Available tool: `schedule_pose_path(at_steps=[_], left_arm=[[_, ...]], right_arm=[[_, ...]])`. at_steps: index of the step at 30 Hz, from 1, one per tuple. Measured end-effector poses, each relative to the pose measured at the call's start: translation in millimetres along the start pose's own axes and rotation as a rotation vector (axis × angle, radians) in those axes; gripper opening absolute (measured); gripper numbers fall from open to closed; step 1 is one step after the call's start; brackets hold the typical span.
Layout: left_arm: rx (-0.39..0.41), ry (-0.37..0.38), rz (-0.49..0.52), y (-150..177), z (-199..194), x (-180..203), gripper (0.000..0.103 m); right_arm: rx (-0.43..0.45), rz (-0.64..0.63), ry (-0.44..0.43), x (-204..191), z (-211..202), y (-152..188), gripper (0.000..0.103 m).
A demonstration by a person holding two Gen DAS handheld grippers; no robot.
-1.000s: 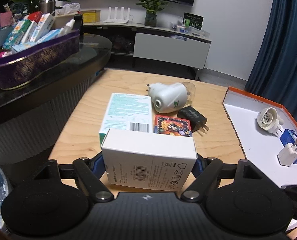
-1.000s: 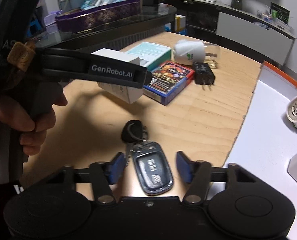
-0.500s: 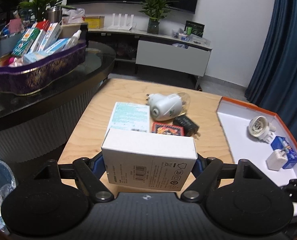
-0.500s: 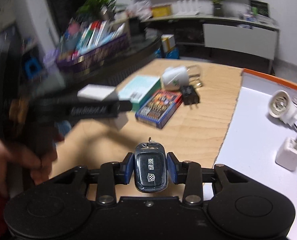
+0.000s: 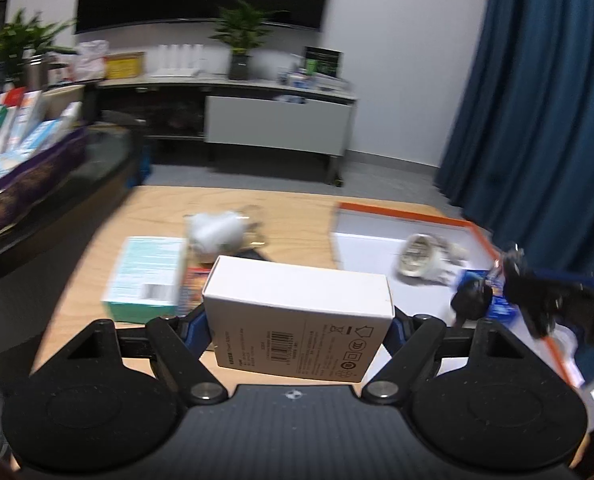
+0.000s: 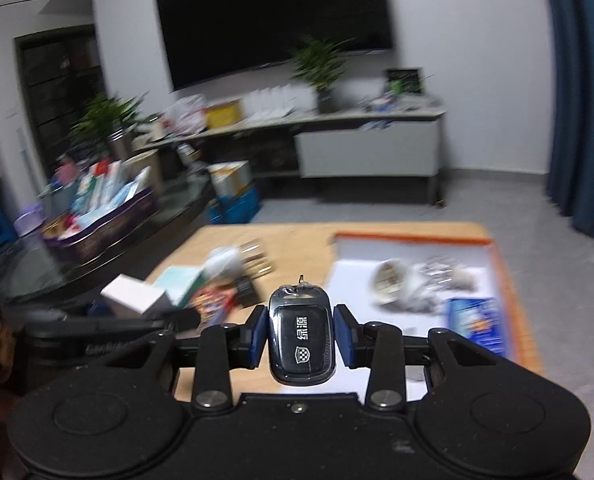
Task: Organize rigid objects
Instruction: 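Lift the white box and car key and carry both over the box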
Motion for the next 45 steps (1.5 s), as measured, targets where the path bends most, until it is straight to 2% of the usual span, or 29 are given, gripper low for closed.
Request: schedule_pose_path(at_steps=[7, 13, 21, 28, 45], left_arm=[[-0.03, 0.113, 0.067, -6, 3, 66, 0.081], [-0.025, 0.126, 0.097, -2, 3, 93, 0.081], [-0.056, 0.097, 0.119, 18, 3, 105, 0.081], [-0.067, 0.074, 0.12, 20, 0, 105, 0.081], [-0.082, 0.08, 0.111, 26, 2, 109, 0.081]], right_arm=[[0.07, 0.056, 0.132, 52, -44, -10, 0.044], [0.082, 0.088, 0.172, 77, -61, 0, 0.044], [0.055, 0.109, 0.175, 90, -60, 19, 0.044], [0.041, 0.115, 0.163, 89, -57, 25, 0.044], [0.021, 0.105, 0.158, 90, -53, 28, 0.044]])
Point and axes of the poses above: each gripper's, at about its wrist camera, not at the fingertips, and z roughly the way its jaws point, x to its right, y to its underside, the point moved 10 cm from there along z, roughly the way its jaws point, and after that the axes turned 7 degrees about -y, right-handed, at the moved point
